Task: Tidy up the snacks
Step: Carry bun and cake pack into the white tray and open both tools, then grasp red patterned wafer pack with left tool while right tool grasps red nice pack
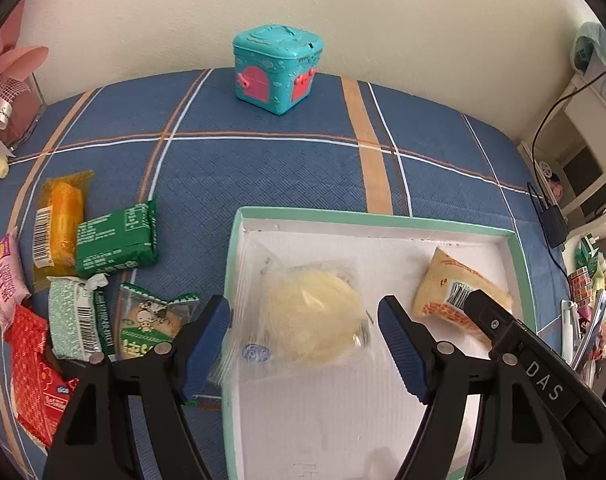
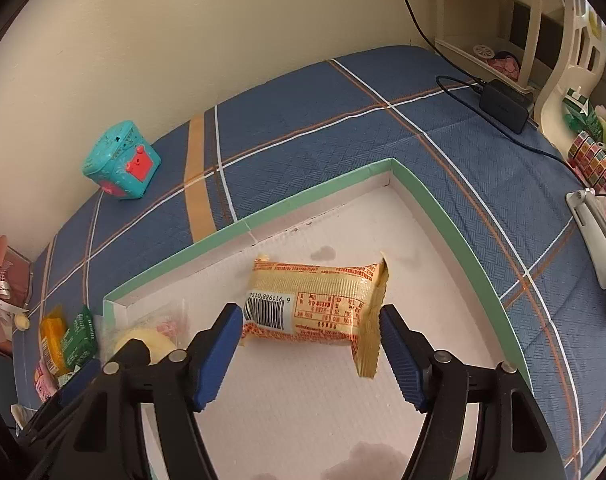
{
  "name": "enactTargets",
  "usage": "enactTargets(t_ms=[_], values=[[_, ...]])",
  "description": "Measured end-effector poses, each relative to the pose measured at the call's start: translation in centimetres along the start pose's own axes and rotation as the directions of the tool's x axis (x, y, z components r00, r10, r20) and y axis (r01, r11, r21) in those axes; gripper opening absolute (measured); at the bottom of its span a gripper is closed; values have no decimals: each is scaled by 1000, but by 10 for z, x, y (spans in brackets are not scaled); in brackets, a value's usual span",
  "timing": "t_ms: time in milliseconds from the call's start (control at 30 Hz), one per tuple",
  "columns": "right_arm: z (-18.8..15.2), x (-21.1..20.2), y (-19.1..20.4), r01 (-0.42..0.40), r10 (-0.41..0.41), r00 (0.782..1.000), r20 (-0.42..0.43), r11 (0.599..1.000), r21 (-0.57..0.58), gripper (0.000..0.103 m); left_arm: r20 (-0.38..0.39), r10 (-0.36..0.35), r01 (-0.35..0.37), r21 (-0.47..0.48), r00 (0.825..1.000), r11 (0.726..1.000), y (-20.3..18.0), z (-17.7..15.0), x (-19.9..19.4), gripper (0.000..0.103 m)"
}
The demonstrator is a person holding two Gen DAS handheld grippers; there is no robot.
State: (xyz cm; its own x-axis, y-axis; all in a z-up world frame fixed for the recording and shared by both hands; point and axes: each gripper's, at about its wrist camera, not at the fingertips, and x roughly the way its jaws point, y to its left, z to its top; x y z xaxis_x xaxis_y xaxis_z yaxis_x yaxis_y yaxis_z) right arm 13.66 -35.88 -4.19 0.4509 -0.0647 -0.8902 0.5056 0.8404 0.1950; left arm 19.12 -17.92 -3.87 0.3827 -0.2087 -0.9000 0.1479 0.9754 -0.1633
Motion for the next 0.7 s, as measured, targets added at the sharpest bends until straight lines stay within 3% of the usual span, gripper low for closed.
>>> enactTargets(t_ms=[233,433,700], values=[[-3,-6,7,10,-10,1000,-13,999,-36,82,-17,53,-54,-47,998,997,5,3,-15,84],[-9,-11,15,17,-19,1000,-23,997,-72,100,-34,102,-105,-110,994,988,29,-3,-20,93],[-20,-25,30,17,-18,1000,-10,991,-133,103,-62,139,-148,-179,988,973,56,-15,-25,93]])
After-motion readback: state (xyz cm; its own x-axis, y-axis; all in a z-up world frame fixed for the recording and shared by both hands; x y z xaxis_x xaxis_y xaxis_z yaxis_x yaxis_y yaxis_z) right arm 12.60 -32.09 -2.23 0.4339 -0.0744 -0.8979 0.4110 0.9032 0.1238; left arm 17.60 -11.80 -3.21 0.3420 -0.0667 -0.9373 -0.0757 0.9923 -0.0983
